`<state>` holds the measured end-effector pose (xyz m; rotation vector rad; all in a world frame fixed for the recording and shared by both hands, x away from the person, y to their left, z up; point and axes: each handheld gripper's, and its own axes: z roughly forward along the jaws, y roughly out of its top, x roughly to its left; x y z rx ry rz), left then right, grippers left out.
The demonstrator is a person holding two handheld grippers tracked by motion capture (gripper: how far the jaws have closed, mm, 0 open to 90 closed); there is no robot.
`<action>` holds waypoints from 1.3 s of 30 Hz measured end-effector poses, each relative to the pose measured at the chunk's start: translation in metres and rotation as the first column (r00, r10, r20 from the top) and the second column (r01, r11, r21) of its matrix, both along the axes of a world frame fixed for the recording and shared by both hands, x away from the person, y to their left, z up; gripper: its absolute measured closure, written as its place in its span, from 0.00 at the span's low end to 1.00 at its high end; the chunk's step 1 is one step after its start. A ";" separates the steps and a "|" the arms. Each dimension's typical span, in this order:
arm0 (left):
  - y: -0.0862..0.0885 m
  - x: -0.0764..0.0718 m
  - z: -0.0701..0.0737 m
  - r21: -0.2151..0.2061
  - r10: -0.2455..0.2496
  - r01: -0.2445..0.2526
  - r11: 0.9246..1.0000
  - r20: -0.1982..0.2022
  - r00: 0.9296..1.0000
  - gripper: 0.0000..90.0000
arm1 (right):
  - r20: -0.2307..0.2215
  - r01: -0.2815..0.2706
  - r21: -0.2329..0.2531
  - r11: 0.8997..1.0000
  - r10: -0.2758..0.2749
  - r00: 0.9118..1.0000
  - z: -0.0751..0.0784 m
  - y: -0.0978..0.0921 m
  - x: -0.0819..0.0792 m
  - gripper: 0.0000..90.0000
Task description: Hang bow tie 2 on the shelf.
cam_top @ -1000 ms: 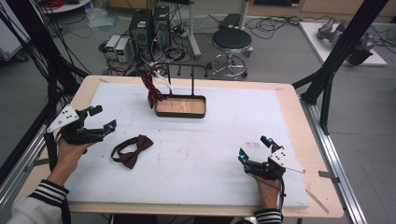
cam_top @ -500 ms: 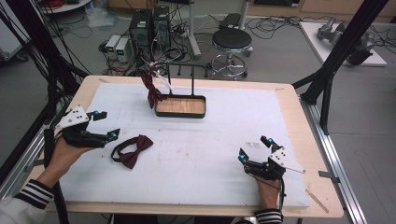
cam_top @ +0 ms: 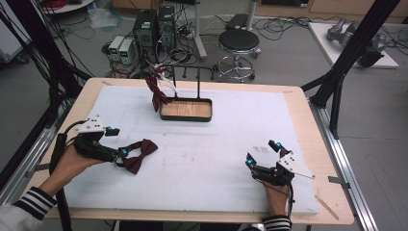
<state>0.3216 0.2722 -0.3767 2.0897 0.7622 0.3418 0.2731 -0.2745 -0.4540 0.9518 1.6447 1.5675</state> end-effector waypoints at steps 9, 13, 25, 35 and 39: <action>-0.013 -0.005 -0.007 0.093 0.002 0.005 0.996 -0.074 0.997 0.22 | -0.005 -0.001 0.004 1.000 0.001 1.000 0.000 0.000 0.000 0.04; -0.018 -0.006 -0.012 0.122 0.017 -0.004 0.993 -0.101 0.995 0.22 | -0.006 -0.001 0.005 1.000 0.001 1.000 0.000 0.000 0.000 0.04; -0.034 -0.004 -0.027 0.226 0.032 0.013 0.974 -0.192 0.981 0.32 | -0.008 -0.002 0.011 1.000 0.002 1.000 0.000 0.000 -0.001 0.04; -0.044 -0.003 -0.031 0.295 0.056 0.019 0.955 -0.246 0.968 0.43 | -0.005 -0.001 0.011 1.000 0.001 1.000 0.000 -0.001 0.000 0.04; -0.046 -0.002 -0.032 0.326 0.066 0.026 0.945 -0.265 0.962 0.48 | -0.005 0.000 0.013 1.000 0.001 1.000 0.000 -0.001 0.000 0.04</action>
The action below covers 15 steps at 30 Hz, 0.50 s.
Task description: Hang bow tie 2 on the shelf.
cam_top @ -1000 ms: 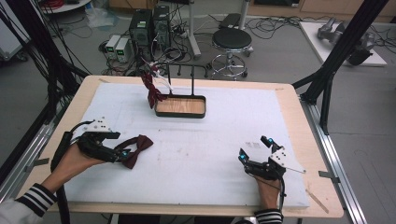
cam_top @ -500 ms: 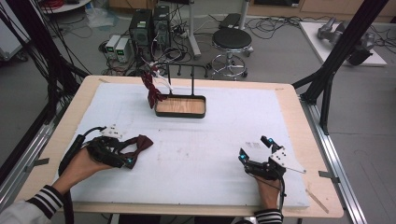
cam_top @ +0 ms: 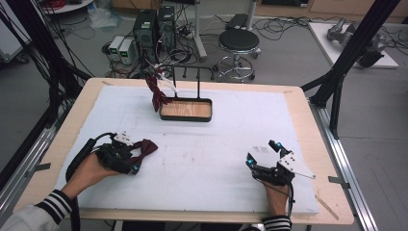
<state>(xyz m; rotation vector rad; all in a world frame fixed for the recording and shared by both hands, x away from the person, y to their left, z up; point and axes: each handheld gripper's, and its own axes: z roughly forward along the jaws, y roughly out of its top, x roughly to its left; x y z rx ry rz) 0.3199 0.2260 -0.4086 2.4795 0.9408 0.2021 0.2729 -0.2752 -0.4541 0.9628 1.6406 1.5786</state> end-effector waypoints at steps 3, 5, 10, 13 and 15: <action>-0.003 0.001 0.000 0.025 0.005 -0.004 1.000 -0.011 1.000 0.51 | 0.000 0.000 0.000 1.000 0.000 1.000 0.000 0.000 0.000 0.05; -0.004 0.001 0.000 0.031 0.007 -0.006 1.000 -0.022 1.000 0.55 | -0.002 0.001 0.000 1.000 -0.001 1.000 0.000 0.000 0.000 0.04; -0.006 0.004 0.000 0.045 0.023 -0.020 0.999 -0.054 0.998 0.62 | -0.002 -0.001 0.001 1.000 0.001 1.000 0.000 0.000 0.000 0.04; -0.006 0.006 0.001 0.050 0.033 -0.029 0.998 -0.089 0.995 0.74 | -0.002 -0.001 0.001 1.000 0.001 1.000 0.000 0.000 0.000 0.04; -0.006 0.007 0.001 0.042 0.037 -0.032 0.999 -0.109 0.993 0.79 | -0.001 -0.001 0.001 1.000 0.001 1.000 0.000 0.000 0.000 0.04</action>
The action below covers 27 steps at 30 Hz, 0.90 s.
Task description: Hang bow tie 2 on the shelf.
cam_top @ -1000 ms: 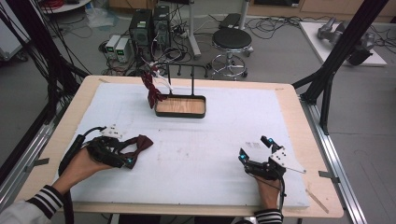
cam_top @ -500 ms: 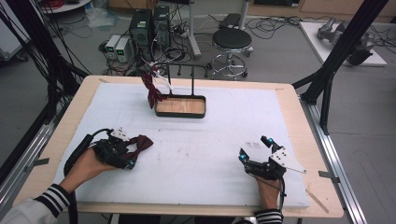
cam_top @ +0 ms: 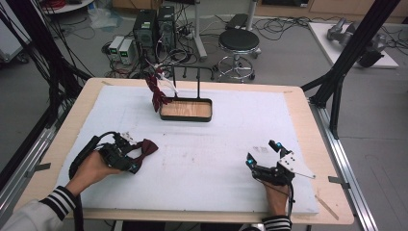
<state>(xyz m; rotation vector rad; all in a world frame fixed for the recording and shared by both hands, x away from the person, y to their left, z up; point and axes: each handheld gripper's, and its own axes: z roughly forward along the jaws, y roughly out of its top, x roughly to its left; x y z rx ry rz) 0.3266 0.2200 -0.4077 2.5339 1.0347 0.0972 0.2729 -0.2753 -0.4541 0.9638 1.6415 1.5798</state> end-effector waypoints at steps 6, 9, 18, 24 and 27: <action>0.000 -0.001 0.001 -0.008 -0.006 0.006 1.000 0.011 1.000 0.85 | -0.001 0.000 0.001 1.000 0.000 1.000 0.000 0.000 0.000 0.04; 0.000 -0.002 0.002 -0.014 -0.005 0.005 1.000 0.024 1.000 0.85 | 0.002 0.001 -0.001 1.000 -0.001 1.000 0.000 0.000 0.000 0.04; 0.002 -0.001 0.008 -0.062 0.000 0.004 0.998 0.075 0.997 0.87 | 0.002 0.002 -0.003 1.000 -0.002 1.000 0.000 0.000 0.000 0.04; 0.003 -0.001 0.014 -0.102 0.007 0.006 0.995 0.130 0.992 0.87 | 0.002 0.002 -0.003 1.000 -0.002 1.000 0.000 0.000 0.000 0.04; 0.002 -0.002 0.016 -0.112 0.011 0.008 0.994 0.166 0.986 0.87 | 0.003 0.002 -0.005 1.000 -0.002 1.000 0.000 0.000 0.000 0.04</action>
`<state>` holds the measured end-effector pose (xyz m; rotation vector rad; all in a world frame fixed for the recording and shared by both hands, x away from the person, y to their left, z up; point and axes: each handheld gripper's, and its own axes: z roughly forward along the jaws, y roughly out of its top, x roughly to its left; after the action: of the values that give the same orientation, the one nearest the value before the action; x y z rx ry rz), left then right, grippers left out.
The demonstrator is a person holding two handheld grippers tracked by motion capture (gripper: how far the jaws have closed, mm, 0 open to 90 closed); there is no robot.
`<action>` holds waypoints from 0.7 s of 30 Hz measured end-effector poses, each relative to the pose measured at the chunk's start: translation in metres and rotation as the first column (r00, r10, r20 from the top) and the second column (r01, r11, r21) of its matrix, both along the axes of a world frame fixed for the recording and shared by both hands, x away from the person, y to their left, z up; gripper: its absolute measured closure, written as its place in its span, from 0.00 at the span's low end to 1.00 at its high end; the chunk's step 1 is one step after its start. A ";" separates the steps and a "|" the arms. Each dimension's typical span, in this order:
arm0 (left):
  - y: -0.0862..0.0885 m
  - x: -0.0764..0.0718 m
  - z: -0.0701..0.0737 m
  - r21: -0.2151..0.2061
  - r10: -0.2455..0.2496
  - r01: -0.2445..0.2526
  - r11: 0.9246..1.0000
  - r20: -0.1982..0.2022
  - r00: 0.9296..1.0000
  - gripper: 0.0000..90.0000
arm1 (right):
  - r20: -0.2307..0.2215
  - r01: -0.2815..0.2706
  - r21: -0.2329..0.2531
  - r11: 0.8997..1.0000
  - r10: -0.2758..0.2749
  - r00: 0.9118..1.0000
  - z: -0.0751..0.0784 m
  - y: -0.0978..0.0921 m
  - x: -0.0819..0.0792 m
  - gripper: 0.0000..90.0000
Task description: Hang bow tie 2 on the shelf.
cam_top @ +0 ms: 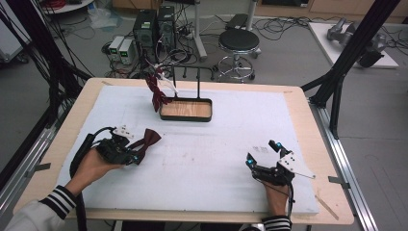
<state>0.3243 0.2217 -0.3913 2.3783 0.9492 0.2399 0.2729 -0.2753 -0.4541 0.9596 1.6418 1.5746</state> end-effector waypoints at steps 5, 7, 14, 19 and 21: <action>-0.002 -0.001 0.007 -0.042 0.008 -0.004 0.999 0.080 0.997 0.87 | -0.001 0.000 0.003 1.000 0.000 1.000 0.000 0.000 0.000 0.04; -0.002 -0.002 0.008 -0.059 0.013 -0.007 0.998 0.099 0.995 0.87 | 0.002 0.000 0.002 1.000 0.000 1.000 0.000 0.000 0.000 0.04; -0.003 -0.002 0.019 -0.111 0.029 -0.008 0.994 0.187 0.982 0.87 | 0.000 -0.001 0.003 1.000 0.001 1.000 0.000 0.000 0.000 0.04; -0.004 0.000 0.028 -0.143 0.044 -0.010 0.990 0.239 0.970 0.87 | -0.001 0.000 0.003 1.000 0.000 1.000 0.000 0.000 0.000 0.04; -0.006 0.000 0.032 -0.158 0.046 -0.005 0.987 0.257 0.965 0.87 | -0.002 0.000 0.004 1.000 0.000 1.000 0.000 0.000 0.000 0.04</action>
<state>0.3246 0.2159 -0.3595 2.1295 0.8421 0.4584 0.2728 -0.2753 -0.4542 0.9632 1.6403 1.5776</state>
